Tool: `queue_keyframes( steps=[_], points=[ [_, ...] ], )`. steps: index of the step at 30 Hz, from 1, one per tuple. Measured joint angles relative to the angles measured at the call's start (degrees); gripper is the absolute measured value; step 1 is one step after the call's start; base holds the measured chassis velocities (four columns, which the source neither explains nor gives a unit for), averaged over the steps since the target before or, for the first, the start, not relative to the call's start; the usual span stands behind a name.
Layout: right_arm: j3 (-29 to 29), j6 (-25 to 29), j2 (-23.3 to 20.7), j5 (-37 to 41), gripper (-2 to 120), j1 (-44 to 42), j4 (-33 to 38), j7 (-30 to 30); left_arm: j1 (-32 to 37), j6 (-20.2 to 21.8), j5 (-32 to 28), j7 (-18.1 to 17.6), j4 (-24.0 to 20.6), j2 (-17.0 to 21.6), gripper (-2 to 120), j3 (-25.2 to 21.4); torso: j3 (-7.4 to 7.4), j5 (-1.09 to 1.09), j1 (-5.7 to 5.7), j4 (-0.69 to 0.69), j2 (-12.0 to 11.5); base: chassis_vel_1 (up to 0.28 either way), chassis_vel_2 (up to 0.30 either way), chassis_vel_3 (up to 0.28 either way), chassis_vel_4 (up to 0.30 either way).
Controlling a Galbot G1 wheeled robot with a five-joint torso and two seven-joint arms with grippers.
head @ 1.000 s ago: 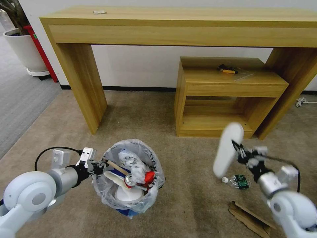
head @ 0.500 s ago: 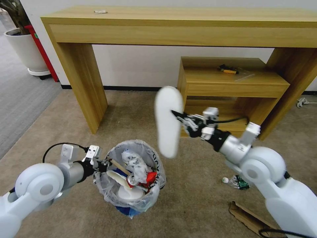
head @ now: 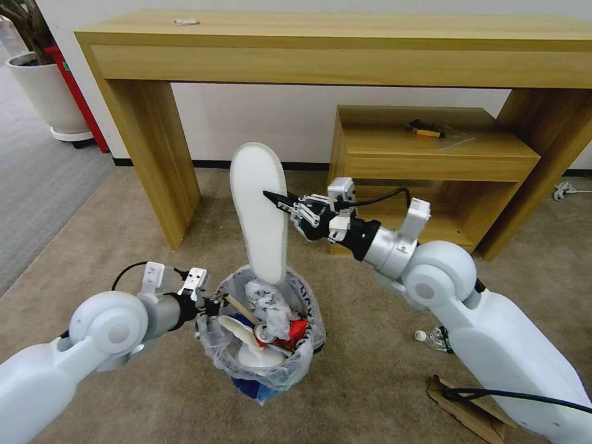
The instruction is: Pick up the trash bin and place the garbage on the floor into it.
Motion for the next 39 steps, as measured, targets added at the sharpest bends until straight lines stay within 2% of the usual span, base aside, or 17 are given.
queue_keyframes(
  steps=[2, 12, 14, 21, 28, 31, 33, 34, 36, 39],
  points=[
    [-1.4, 1.1, -1.0, -4.2, 1, -0.5, -1.7, -3.7, -1.7, 0.0, -1.1, -0.1, 0.1, 0.1, 0, 1.3, 0.00, 0.01, 0.00, -0.01, 0.0, 0.000, 0.000, 0.000, 0.000],
    [-6.1, 3.9, -2.2, -11.6, 1, -1.6, -4.0, -9.8, -1.9, 0.0, -1.4, 0.3, 0.1, 1.5, 0, 1.4, 0.00, -0.01, 0.00, 0.01, 0.0, 0.000, 0.000, 0.000, 0.000],
    [-7.4, 5.5, -2.3, -15.0, 1, -2.6, -5.1, -11.5, -1.2, 0.0, -1.5, 0.7, -0.2, 2.4, 0, 0.1, 0.00, 0.00, -0.01, 0.01, 0.0, 0.000, 0.000, 0.000, 0.000],
    [-8.8, 7.0, -2.4, -18.7, 1, -4.4, -6.2, -12.8, 2.1, 0.0, -1.1, 2.2, -1.0, 4.5, 0, -3.8, 0.00, -0.01, -0.01, 0.01, 0.0, 0.000, 0.000, 0.000, 0.000],
    [-9.4, 6.5, -2.5, -19.9, 1, -4.9, -6.1, -12.3, 5.6, 0.0, -0.1, 3.9, -1.6, 6.1, 0, -8.6, 0.00, -0.01, -0.01, 0.01, 0.0, 0.000, 0.000, 0.000, 0.000],
    [-9.5, 5.9, -2.5, -20.4, 2, -5.1, -5.8, -10.3, 7.4, 0.0, 0.6, 4.6, -1.8, 6.7, 0, -11.0, 0.00, -0.01, -0.01, 0.00, 0.0, 0.000, 0.000, 0.000, 0.000],
    [-9.3, 5.7, -2.5, -20.2, 6, -5.1, -5.6, -9.3, 8.2, 0.0, 0.9, 5.0, -1.9, 7.1, 0, -11.9, -0.01, 0.00, -0.01, 0.01, 0.0, 0.000, 0.000, 0.000, 0.000],
    [-8.8, 5.2, -2.5, -19.5, 16, -5.1, -4.9, -7.8, 9.2, 0.0, 1.6, 5.5, -2.0, 7.4, 0, -12.9, -0.01, -0.01, -0.01, 0.02, 0.0, 0.000, 0.000, 0.000, 0.000],
    [-8.4, 5.1, -2.6, -18.9, 19, -5.1, -4.4, -7.0, 9.6, 0.0, 1.9, 5.7, -2.0, 7.5, 0, -13.3, 0.00, -0.01, -0.01, 0.01, 0.0, 0.000, 0.000, 0.000, 0.000],
    [-7.4, 4.5, -2.9, -17.1, 32, -5.3, -2.9, -5.3, 9.8, 0.0, 2.2, 6.2, -2.0, 7.5, 0, -13.6, -0.01, -0.01, -0.01, 0.01, 0.0, 0.000, 0.000, 0.000, 0.000]
  ],
)
